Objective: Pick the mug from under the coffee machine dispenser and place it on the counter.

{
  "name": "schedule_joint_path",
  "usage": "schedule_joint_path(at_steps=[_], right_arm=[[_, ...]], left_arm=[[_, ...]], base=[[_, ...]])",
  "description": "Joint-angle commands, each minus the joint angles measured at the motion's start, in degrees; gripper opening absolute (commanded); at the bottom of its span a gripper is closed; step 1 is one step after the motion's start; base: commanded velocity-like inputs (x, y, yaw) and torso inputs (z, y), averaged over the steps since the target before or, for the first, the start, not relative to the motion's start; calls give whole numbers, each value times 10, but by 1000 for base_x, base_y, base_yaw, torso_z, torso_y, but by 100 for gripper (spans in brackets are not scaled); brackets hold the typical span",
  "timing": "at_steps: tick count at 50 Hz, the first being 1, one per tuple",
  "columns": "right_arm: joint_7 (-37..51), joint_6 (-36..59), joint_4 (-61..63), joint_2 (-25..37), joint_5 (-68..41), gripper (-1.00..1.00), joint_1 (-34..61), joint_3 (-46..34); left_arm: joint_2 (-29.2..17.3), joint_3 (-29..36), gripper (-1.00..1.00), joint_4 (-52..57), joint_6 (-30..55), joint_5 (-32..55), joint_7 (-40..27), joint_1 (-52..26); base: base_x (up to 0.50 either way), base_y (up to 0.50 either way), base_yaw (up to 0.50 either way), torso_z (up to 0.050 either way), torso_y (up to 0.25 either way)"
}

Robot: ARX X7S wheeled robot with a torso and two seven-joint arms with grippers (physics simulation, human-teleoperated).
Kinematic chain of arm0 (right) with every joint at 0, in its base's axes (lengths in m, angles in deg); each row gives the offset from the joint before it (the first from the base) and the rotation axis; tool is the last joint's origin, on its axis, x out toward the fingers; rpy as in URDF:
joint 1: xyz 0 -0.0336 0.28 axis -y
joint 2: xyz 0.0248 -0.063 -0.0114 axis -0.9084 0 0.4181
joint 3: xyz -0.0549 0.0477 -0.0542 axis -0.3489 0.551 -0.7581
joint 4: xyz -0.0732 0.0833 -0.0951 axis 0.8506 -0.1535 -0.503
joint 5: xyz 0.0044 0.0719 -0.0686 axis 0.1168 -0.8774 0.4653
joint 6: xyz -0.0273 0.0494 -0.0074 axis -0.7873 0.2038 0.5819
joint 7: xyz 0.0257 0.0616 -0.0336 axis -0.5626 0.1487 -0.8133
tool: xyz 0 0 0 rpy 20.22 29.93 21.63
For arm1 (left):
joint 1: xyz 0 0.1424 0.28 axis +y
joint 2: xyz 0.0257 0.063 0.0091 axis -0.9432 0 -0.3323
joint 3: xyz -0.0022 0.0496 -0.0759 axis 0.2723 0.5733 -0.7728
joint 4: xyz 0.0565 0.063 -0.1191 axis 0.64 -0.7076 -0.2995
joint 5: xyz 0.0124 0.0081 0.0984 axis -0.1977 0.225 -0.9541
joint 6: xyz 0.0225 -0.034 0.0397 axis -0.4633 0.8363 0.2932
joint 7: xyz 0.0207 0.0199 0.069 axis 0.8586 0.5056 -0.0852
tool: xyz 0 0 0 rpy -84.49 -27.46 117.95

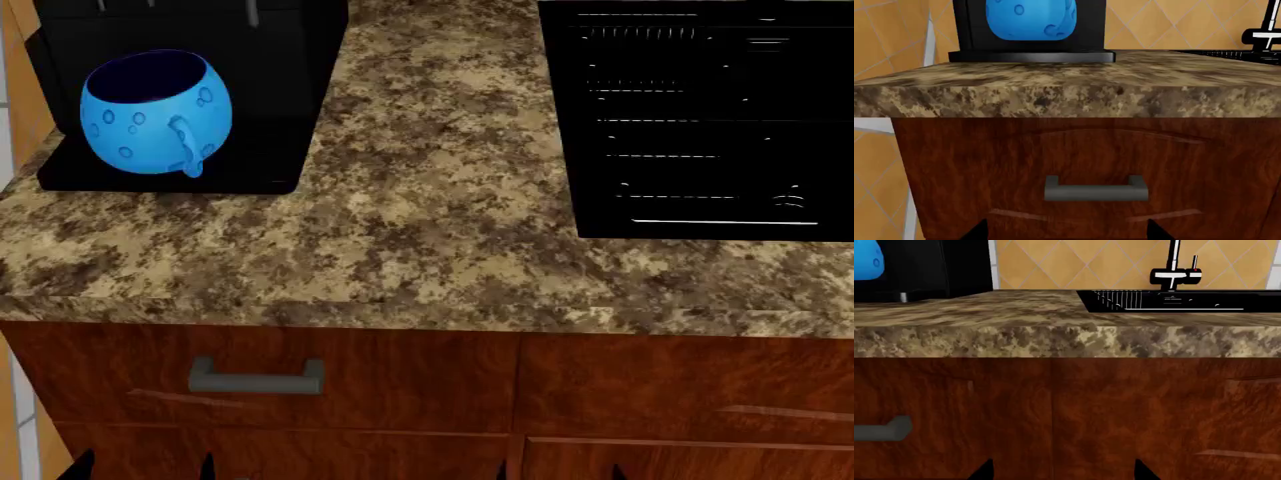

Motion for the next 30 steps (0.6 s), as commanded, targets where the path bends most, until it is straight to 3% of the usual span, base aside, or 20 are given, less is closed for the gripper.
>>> schedule_joint_path(at_steps=[1,15,30], right_arm=[[20,1,1,16,-16,100,0,-20],[44,-11,-9,34,-23,100,3,-42],[58,-16,-16,47,-27,100,6,-56]], left_arm=[[-6,7,100,3,2,6,-7,1],[-29,40,100,2,-3,13,-46,0],[-40,55,100,0,-3,26,-62,-2]], base=[[0,0,0,0,0],[0,0,0,2,0],[0,0,0,50,0]])
